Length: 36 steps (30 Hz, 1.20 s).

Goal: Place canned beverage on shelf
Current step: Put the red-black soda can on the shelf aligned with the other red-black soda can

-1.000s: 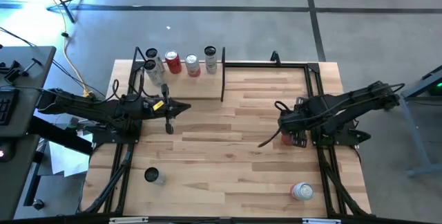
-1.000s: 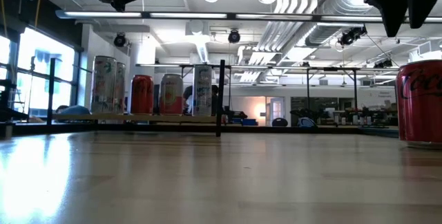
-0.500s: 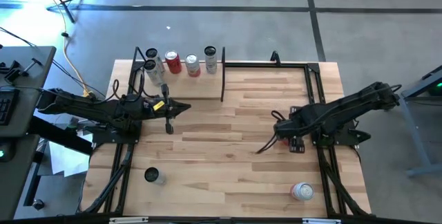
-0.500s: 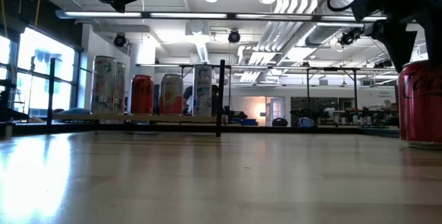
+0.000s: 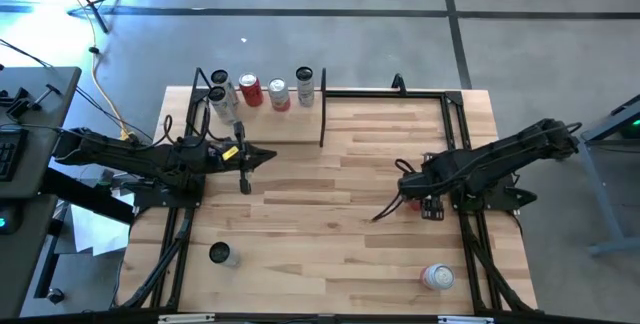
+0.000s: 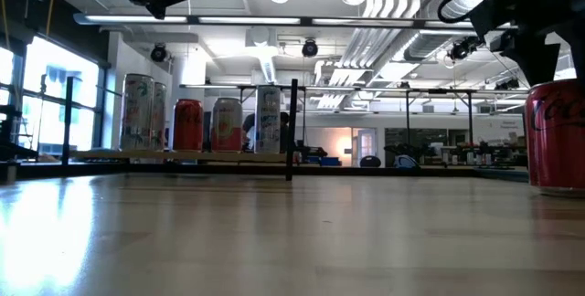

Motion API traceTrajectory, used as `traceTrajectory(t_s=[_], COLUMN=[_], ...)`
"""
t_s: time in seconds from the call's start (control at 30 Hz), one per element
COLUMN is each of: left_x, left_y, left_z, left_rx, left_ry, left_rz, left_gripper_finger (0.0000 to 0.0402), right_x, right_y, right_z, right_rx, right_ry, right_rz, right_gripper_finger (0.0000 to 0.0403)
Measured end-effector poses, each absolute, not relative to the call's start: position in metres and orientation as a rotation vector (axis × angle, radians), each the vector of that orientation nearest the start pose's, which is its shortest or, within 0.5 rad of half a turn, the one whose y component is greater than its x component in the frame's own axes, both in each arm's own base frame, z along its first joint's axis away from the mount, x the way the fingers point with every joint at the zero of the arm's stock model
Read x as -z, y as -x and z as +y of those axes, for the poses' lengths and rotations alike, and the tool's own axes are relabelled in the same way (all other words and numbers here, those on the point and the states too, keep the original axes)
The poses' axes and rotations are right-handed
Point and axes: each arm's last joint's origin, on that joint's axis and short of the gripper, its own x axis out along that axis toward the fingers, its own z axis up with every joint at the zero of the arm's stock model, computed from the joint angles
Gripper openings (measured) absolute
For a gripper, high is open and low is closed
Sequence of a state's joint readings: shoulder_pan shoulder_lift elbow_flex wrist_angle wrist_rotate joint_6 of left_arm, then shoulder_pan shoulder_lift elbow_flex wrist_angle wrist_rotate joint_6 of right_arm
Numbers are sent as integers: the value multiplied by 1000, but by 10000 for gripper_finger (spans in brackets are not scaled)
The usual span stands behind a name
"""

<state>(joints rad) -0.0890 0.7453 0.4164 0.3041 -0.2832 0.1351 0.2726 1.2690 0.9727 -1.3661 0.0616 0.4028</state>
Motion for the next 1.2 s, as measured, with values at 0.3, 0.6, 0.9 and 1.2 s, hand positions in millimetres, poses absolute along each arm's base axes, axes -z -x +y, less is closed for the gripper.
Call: traceTrajectory(t_s=[0.3, 0.6, 0.9, 1.2], left_x=[-257, -258, -266, -261], left_y=[-173, -167, -148, -130], left_z=[-7, -6, -7, -9], left_rx=[-191, -215, -216, -229], left_ry=[-140, -125, -94, -75], left_rz=[49, 53, 23, -33], left_gripper_finger=[0, 0, 0, 0], right_x=[-237, -238, -274, -294], right_y=[-180, -186, -219, -308], right_z=[48, 49, 55, 57], right_rx=[181, 206, 178, 159], right_ry=[-51, -108, -241, -179], right_rz=[1601, 1545, 1388, 1355], right_gripper_finger=[302, 268, 268, 268])
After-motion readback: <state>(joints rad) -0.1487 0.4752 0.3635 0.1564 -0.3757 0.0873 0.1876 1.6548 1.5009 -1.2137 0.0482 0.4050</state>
